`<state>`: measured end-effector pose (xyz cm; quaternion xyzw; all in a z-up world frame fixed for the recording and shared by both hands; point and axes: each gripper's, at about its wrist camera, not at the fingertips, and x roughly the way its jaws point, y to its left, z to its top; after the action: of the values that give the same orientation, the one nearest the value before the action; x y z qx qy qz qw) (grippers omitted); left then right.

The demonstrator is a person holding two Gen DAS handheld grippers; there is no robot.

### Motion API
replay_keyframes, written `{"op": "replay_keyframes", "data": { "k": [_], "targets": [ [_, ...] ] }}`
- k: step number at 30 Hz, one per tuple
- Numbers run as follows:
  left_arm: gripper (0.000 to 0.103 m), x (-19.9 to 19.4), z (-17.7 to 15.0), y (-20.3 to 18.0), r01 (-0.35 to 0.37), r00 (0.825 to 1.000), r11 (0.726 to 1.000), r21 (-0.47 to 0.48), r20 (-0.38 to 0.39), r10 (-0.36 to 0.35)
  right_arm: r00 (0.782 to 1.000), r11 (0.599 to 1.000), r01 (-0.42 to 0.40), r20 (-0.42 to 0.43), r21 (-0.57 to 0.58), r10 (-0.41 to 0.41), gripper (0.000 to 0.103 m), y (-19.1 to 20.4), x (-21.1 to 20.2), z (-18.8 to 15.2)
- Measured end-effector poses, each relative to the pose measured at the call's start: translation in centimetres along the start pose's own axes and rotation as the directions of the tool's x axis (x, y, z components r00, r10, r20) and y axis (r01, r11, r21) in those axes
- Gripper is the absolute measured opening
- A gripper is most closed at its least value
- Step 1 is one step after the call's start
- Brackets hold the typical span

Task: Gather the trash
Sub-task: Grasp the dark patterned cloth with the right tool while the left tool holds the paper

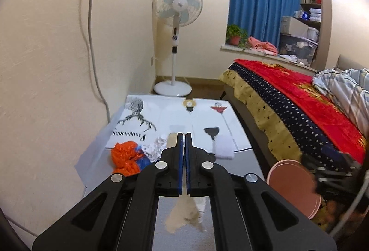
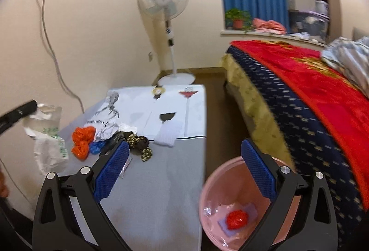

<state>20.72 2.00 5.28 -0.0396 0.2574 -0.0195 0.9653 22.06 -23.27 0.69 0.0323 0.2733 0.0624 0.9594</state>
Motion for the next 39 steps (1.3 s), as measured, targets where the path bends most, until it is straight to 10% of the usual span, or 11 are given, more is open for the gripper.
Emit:
{"op": "replay_keyframes", "data": {
  "k": [20,28,39],
  "targets": [
    [0.002,4.8,0.7,5.2,-0.051,0.994,0.996,-0.073,-0.102,0.044,0.972,0.984,-0.128,-0.211,-0.122,0.1,0.071,10.7,23.6,-2.7],
    [0.002,5.0,0.6,5.6,-0.061,0.993,0.995,-0.081,-0.103,0.053,0.97,0.978,-0.158,-0.209,-0.138,0.127,0.004,11.3,23.4,-2.9],
    [0.001,5.2,0.6,5.5,-0.069,0.993,0.995,-0.072,-0.103,0.062,0.98,0.977,-0.184,-0.102,-0.106,0.173,0.004,9.4,15.3,0.3]
  ]
}}
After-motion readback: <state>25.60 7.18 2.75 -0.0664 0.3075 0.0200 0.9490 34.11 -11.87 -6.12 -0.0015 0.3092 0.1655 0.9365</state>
